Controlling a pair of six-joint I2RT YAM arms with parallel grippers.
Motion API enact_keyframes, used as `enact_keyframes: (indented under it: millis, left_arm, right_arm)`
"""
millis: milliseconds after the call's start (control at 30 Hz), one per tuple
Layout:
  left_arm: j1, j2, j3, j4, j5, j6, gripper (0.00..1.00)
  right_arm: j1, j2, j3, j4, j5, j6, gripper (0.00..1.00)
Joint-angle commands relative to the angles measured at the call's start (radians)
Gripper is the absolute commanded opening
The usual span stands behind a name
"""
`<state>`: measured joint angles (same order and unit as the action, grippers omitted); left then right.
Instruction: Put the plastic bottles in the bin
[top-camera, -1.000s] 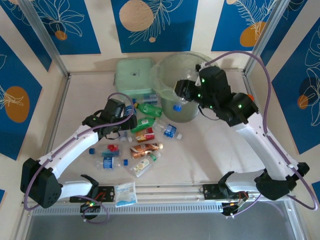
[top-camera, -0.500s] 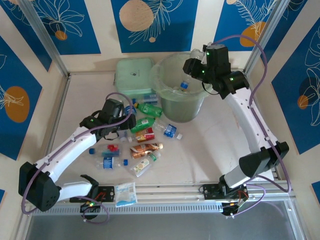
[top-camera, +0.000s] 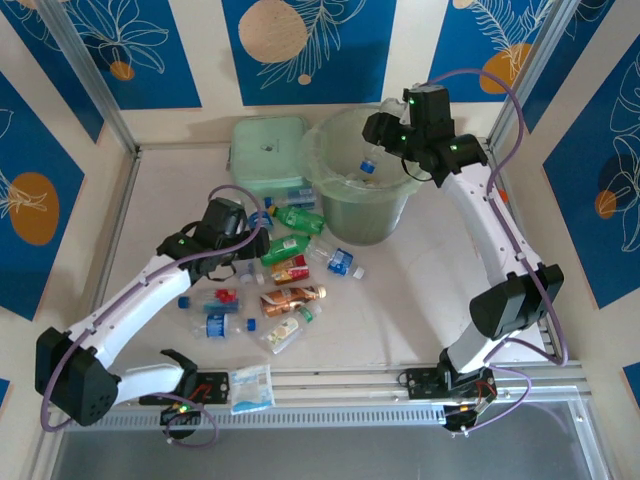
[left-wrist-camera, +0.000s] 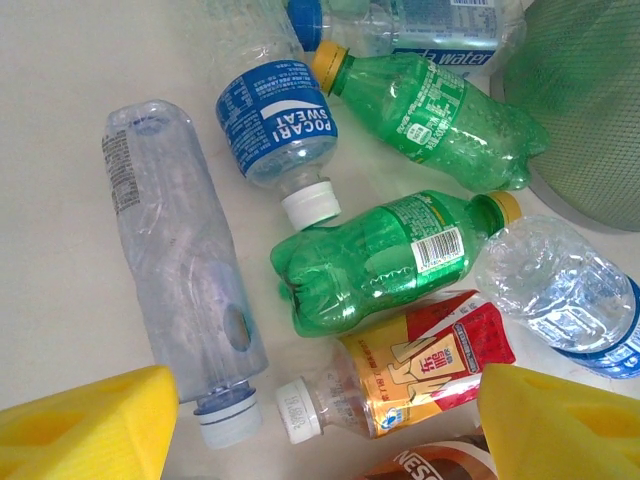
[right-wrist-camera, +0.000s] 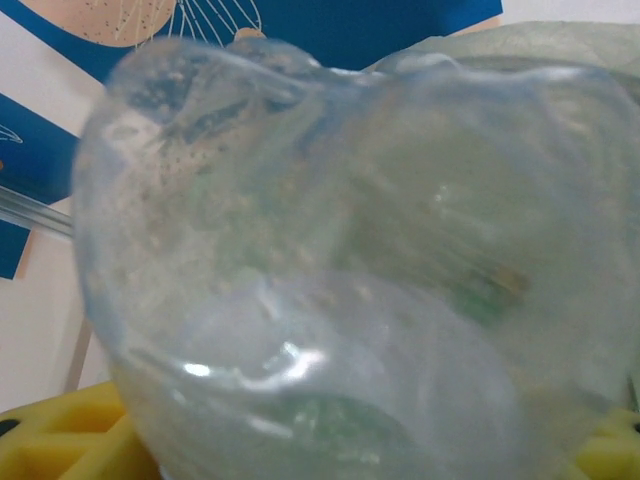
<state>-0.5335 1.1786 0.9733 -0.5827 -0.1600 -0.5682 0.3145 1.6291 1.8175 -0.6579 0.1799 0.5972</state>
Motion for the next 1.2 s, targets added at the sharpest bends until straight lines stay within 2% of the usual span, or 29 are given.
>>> enact_keyframes:
  millis: [0, 467, 700, 800, 933, 1033, 1167]
  left_arm:
    - [-0.008, -0.028, -0.005, -0.028, -0.024, 0.008, 0.79]
    - [0.008, -0.023, -0.006, -0.035, -0.046, 0.01, 0.81]
    - [0.021, -0.017, 0.005, -0.043, -0.041, 0.006, 0.81]
    - [0.023, -0.016, 0.01, -0.049, -0.05, 0.009, 0.84]
    - [0.045, -0.004, 0.025, -0.066, -0.077, 0.022, 0.89]
    - [0.091, 0.021, 0.041, -0.065, -0.047, 0.021, 0.9]
    - [0.129, 0.065, 0.07, -0.056, -0.01, 0.025, 0.9]
  right_arm:
    - [-0.003, 0.01, 0.042, 0.016, -0.032, -0.017, 0.66]
    - [0.013, -0.018, 0.074, -0.009, -0.038, -0.031, 0.71]
    - [0.014, -0.004, 0.113, -0.058, -0.021, -0.049, 0.83]
    - [0.025, -0.023, 0.105, -0.053, -0.006, -0.059, 0.86]
    - [0.05, -0.086, 0.072, -0.047, 0.015, -0.071, 0.86]
    - [0.081, -0.164, 0.009, -0.05, 0.018, -0.085, 0.84]
    - [0.182, -0.309, -0.123, -0.052, 0.059, -0.14, 0.81]
